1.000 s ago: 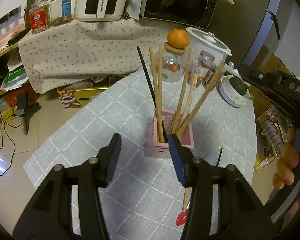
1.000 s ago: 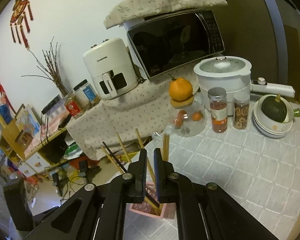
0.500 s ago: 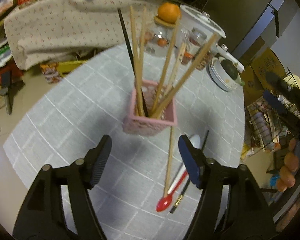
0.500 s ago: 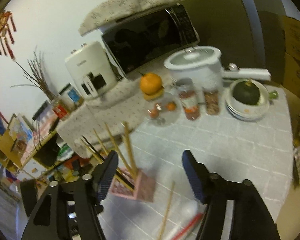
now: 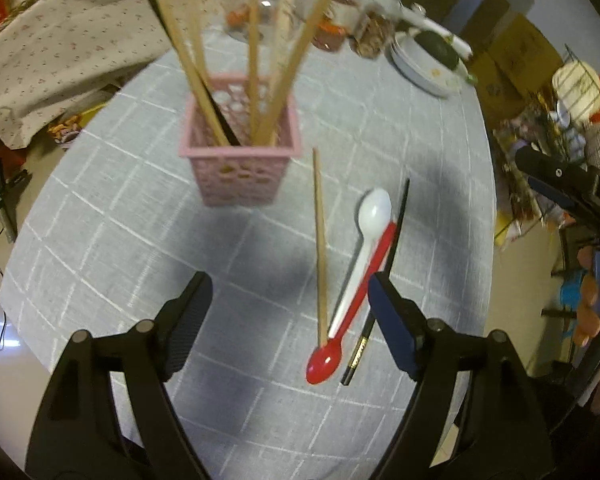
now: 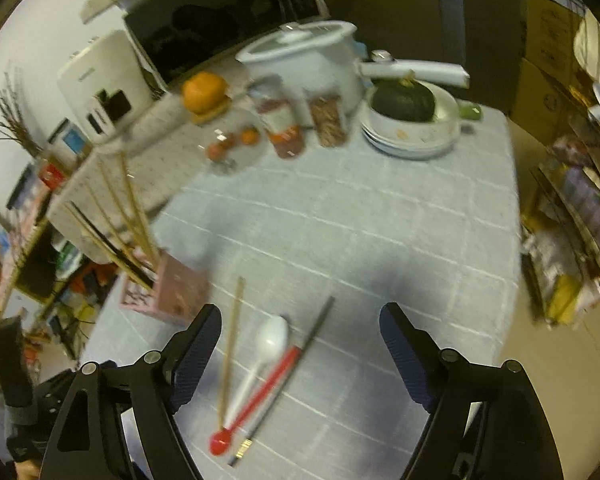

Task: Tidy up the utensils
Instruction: 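Grasp the white plastic spoon with the left tool and lift it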

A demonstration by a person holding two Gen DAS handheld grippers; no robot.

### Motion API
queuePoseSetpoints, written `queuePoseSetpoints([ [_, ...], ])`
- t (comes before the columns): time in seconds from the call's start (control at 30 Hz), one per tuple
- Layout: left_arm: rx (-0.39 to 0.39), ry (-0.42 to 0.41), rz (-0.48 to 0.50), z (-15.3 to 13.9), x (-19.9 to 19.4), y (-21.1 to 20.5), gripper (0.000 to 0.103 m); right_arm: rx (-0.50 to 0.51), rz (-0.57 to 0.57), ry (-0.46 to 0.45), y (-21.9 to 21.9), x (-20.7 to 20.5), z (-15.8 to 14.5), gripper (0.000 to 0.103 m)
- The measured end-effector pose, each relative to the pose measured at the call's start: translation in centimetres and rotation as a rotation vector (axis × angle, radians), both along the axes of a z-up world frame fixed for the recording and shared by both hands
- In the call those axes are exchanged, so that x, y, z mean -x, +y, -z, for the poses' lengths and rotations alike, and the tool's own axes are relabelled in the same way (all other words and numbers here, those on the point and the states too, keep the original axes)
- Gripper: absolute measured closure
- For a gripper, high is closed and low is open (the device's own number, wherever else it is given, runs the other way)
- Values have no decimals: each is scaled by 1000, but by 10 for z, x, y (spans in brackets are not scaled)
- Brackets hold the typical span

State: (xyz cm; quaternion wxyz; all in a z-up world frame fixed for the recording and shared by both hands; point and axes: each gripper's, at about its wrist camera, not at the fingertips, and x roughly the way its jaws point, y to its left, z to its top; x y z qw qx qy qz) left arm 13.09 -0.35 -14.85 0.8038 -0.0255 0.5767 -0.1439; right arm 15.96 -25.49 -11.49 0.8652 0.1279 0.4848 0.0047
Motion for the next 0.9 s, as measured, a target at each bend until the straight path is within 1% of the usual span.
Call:
queuePoseSetpoints([
  [0.2,-18,32,35,10,-2,-20,23,31,-3,80,-15,5,18,20],
  [0.3,-11,48,65,16,-4,-37,23,44,-15,121,-18,7,27,20],
  [0.4,-8,45,89,19,-7,-53,24,63,-24,150,-23,9,35,20],
  [0.43,-6,41,90,20,-9,-58,26,66,-25,156,-24,10,37,20],
  [0.5,8,54,95,26,-14,-68,41,73,-29,167,-27,10,41,20],
  [0.53,17,70,101,31,-18,-72,45,75,-30,171,-29,10,42,20],
  [0.57,19,79,103,34,-19,-75,53,76,-32,174,-30,11,42,20],
  [0.6,17,92,108,39,-21,-80,59,76,-33,176,-30,10,43,20],
  [0.63,10,99,113,43,-23,-83,61,76,-36,178,-31,10,44,20],
  [0.7,-7,108,118,52,-28,-90,70,78,-43,181,-32,11,45,20],
  [0.77,-13,111,119,57,-31,-94,74,81,-48,185,-33,11,46,20],
  [0.83,-26,112,124,61,-34,-99,76,83,-51,189,-34,12,47,20],
  [0.9,-40,113,132,66,-36,-102,80,85,-50,193,-35,13,48,20],
])
